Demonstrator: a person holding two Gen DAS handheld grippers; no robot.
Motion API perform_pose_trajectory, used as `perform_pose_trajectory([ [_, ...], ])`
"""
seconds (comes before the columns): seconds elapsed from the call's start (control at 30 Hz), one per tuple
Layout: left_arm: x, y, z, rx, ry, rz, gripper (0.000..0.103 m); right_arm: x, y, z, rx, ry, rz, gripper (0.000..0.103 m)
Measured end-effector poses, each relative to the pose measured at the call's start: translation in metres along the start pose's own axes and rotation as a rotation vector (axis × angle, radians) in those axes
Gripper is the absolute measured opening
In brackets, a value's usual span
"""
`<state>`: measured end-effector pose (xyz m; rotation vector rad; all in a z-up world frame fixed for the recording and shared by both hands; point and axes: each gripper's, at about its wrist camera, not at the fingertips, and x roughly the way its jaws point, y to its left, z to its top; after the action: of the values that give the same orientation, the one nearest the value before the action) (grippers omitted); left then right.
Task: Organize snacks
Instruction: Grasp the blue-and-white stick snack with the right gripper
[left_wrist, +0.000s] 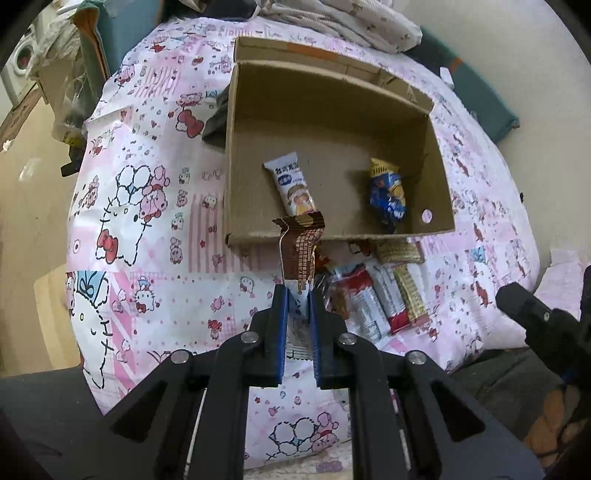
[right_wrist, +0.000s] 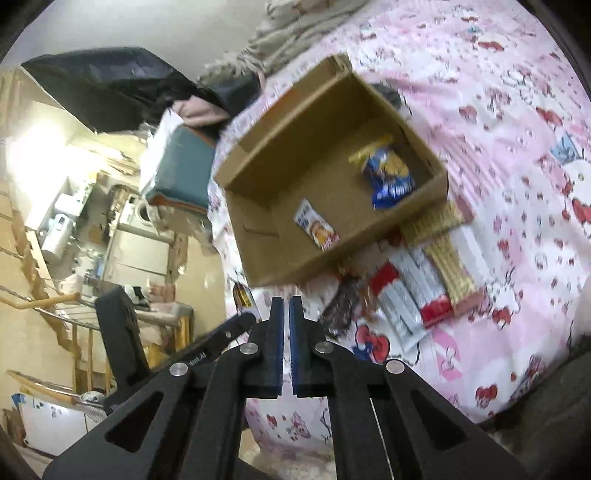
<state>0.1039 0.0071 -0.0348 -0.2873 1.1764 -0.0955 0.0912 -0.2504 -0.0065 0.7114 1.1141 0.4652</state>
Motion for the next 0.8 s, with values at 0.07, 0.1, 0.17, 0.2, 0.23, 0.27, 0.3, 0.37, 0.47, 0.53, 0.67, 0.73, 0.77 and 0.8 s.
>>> perform_pose_trajectory([
  [0.07,-0.001,-0.002,0.002,0.013,-0.019,0.016,0.009,-0.002,-0.005,0.006,0.005,0.002,-0.011,0.001],
  [0.1,-0.001,-0.002,0.002,0.018,-0.023,0.025,0.009,0.000,-0.009,0.005,0.008,0.011,-0.017,0.001],
  [0.17,0.001,-0.001,0.001,0.011,-0.018,0.033,0.009,0.016,-0.018,0.002,0.029,0.092,-0.017,0.001],
  [0.2,0.003,0.001,0.001,0.003,-0.007,0.030,0.009,0.028,-0.023,-0.003,0.044,0.144,-0.038,0.003],
  [0.23,0.005,0.002,0.000,-0.006,0.004,0.024,0.009,0.042,-0.030,-0.011,0.070,0.203,-0.064,0.007],
  [0.27,0.006,0.003,-0.001,-0.011,0.009,0.021,0.009,0.054,-0.036,-0.016,0.089,0.239,-0.081,0.008],
  [0.3,0.006,0.003,-0.001,-0.009,0.009,0.023,0.009,0.071,-0.043,-0.025,0.110,0.287,-0.119,0.010],
  [0.37,0.005,0.003,-0.002,0.000,0.003,0.033,0.009,0.097,-0.048,-0.037,0.093,0.350,-0.194,0.014],
  [0.47,0.005,0.008,-0.002,-0.006,0.003,0.039,0.009,0.141,-0.048,-0.060,-0.007,0.486,-0.326,0.015],
  [0.53,0.006,0.011,-0.003,-0.018,0.013,0.034,0.009,0.160,-0.046,-0.071,-0.064,0.556,-0.368,0.016],
  [0.67,0.007,0.009,-0.003,-0.021,0.021,0.019,0.009,0.176,-0.036,-0.080,-0.191,0.568,-0.435,0.024],
  [0.73,0.006,0.005,-0.002,-0.008,0.013,0.014,0.009,0.177,-0.034,-0.080,-0.229,0.557,-0.444,0.020],
  [0.77,0.005,0.002,-0.002,0.001,0.009,0.012,0.009,0.176,-0.034,-0.080,-0.235,0.555,-0.439,0.019],
  [0.8,0.004,0.000,-0.002,0.006,0.007,0.011,0.009,0.174,-0.035,-0.080,-0.231,0.550,-0.426,0.019],
])
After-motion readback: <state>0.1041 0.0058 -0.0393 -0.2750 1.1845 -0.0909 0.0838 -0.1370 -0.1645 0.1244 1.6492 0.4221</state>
